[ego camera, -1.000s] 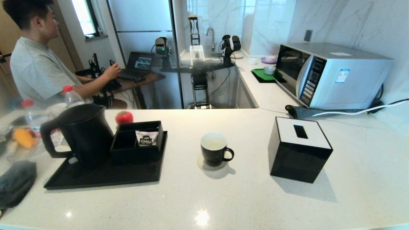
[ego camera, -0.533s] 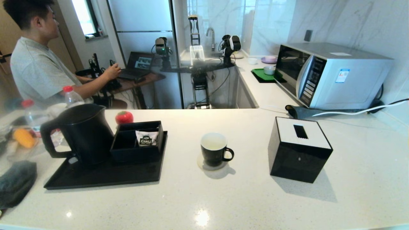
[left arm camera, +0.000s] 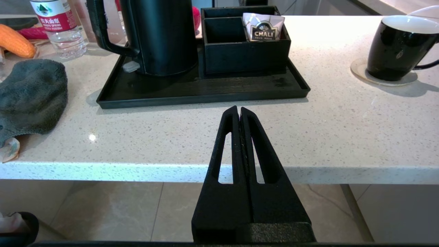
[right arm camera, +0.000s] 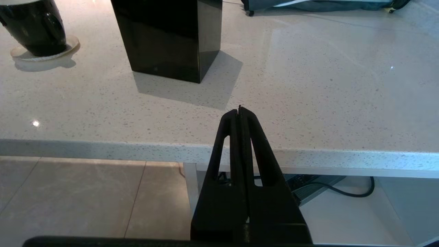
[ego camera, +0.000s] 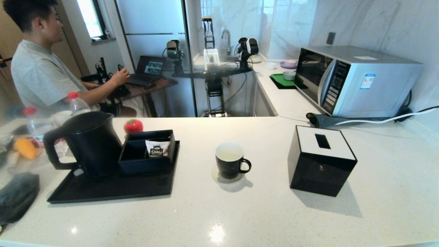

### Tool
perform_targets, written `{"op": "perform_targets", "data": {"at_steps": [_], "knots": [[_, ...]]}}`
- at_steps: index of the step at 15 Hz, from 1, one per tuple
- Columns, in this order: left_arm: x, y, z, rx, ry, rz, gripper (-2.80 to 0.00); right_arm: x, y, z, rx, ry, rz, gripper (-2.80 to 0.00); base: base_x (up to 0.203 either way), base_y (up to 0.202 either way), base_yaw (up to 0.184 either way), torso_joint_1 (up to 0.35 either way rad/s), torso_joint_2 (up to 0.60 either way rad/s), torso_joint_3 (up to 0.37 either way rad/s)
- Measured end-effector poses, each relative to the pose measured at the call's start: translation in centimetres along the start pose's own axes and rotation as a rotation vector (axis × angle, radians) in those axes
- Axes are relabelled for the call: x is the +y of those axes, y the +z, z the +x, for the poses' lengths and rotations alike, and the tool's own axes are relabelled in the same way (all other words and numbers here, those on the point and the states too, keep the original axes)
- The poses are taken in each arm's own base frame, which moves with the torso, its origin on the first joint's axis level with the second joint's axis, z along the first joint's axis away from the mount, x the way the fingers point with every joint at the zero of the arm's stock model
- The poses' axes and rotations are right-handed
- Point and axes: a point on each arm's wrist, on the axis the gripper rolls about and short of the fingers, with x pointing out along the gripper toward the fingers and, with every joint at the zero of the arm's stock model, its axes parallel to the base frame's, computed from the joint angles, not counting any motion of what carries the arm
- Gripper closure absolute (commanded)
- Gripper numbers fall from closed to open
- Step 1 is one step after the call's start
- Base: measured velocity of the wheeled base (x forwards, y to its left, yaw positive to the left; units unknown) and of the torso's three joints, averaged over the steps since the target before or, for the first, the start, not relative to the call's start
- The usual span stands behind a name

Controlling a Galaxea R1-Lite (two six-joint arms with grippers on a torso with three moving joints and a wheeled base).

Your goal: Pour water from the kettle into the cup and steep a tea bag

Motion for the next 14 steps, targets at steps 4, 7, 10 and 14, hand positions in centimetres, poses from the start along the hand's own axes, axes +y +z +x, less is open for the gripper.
{"op": "perform_targets", "data": {"at_steps": [4, 7, 10, 14], "knots": [[0.0, 0.0, 0.0, 0.0, 0.0, 0.0, 0.0, 0.03, 0.13, 0.12, -0.041, 0.012, -0.084, 0.0, 0.0, 0.0, 0.0, 0.0, 0.0, 0.0], [0.0, 0.0, 0.0, 0.0, 0.0, 0.0, 0.0, 0.07, 0.06, 0.15, -0.042, 0.027, -0.101, 0.0, 0.0, 0.0, 0.0, 0.0, 0.0, 0.0], [0.0, 0.0, 0.0, 0.0, 0.0, 0.0, 0.0, 0.07, 0.0, 0.18, -0.044, 0.027, -0.107, 0.0, 0.0, 0.0, 0.0, 0.0, 0.0, 0.0], [0.0, 0.0, 0.0, 0.0, 0.0, -0.001, 0.0, 0.07, -0.01, 0.19, -0.043, 0.025, -0.1, 0.0, 0.0, 0.0, 0.0, 0.0, 0.0, 0.0]]}}
